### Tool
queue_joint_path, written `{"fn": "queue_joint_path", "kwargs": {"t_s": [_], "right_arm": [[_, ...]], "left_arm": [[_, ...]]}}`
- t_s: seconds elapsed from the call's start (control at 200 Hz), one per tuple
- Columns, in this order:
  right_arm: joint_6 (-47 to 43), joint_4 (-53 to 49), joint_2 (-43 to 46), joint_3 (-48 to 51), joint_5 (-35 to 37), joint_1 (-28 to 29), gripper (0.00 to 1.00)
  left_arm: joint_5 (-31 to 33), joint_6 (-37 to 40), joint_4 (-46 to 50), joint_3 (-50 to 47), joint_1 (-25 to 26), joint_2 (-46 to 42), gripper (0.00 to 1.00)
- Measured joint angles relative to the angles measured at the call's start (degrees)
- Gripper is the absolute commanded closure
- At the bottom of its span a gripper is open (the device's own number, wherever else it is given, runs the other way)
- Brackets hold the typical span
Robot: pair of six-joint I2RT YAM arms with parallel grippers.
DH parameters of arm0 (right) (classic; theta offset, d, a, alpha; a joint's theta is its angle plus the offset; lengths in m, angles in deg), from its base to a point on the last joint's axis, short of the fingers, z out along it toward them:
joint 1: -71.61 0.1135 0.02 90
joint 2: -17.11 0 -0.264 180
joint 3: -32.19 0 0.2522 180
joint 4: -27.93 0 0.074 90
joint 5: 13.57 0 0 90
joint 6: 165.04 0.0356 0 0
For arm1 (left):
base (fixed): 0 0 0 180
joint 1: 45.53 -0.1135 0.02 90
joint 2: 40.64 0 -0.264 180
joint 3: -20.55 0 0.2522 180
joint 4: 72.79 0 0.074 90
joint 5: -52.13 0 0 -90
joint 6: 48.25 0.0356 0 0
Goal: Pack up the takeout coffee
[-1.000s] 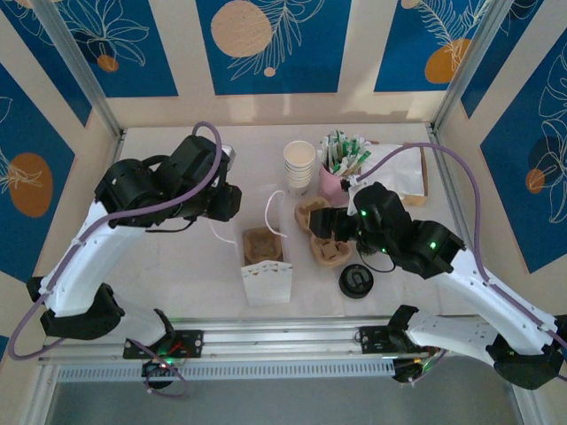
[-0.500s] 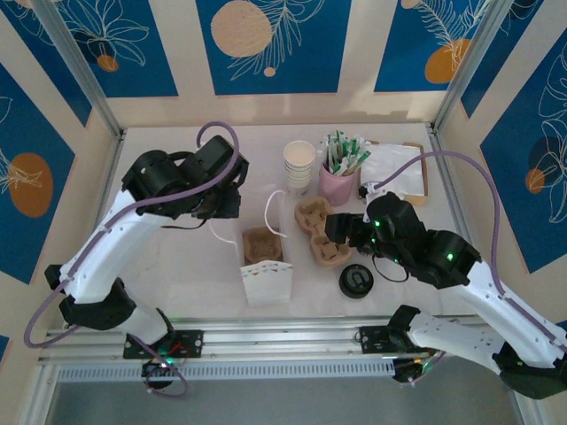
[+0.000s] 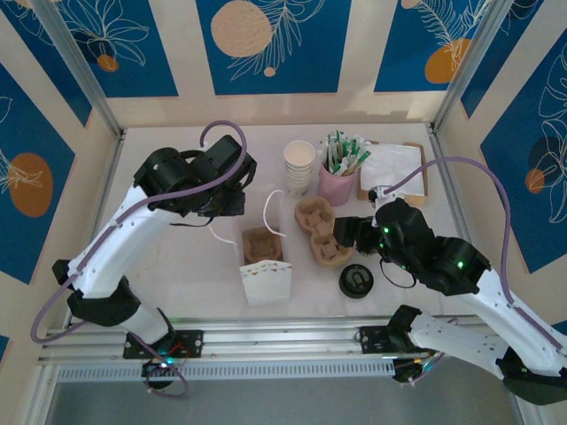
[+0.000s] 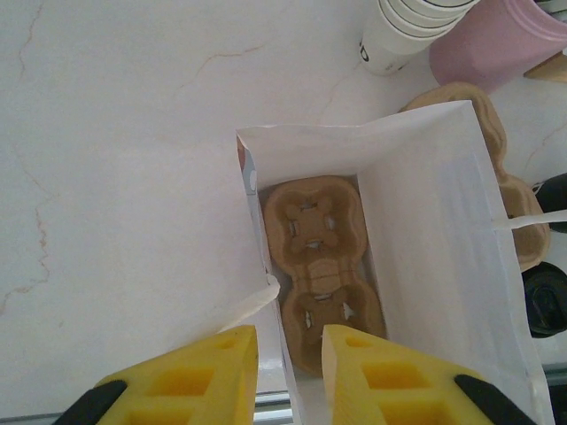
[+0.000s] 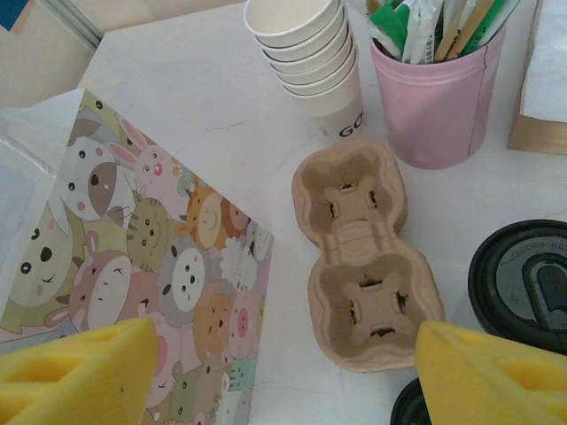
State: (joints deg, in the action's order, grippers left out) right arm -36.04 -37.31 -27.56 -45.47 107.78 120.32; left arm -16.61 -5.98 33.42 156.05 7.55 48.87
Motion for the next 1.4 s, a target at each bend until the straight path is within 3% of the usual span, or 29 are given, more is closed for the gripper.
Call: {"fn": "queue_joint_path", "kwargs": {"t_s": [1.396], "right_arm": [[1.53,-5.44,-0.02,0.0,0.37,-0.37,0.23]], "left_arm": [[1.53,-0.39,0.0,-0.09,0.0,0.35,0.68]]}}
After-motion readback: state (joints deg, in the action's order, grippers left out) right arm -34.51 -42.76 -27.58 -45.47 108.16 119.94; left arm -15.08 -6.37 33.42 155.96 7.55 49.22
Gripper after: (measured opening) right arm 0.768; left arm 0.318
